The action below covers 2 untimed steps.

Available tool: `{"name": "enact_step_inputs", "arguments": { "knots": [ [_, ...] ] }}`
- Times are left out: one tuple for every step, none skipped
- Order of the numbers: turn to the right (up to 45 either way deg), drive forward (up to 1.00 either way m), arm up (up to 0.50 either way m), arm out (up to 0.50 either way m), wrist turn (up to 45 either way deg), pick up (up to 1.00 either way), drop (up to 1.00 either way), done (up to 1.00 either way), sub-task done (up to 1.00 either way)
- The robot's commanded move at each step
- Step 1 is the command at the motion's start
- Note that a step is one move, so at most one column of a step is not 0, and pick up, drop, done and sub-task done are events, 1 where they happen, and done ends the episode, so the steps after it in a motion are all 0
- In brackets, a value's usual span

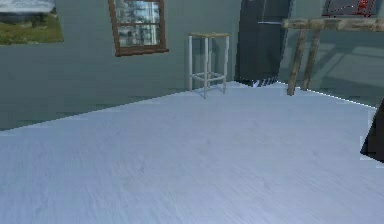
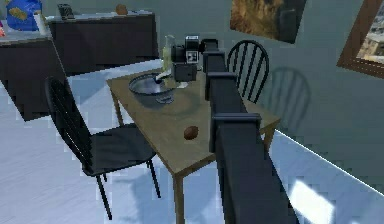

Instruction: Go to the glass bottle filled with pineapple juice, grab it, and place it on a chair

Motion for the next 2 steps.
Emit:
{"name": "enact_step_inputs", "arguments": {
  "knots": [
    [0.0,0.0,0.0,0.0,-45.0,0.0,0.0,0.0,0.0],
    [0.0,0.0,0.0,0.0,-45.0,0.0,0.0,0.0,0.0]
  ]
}}
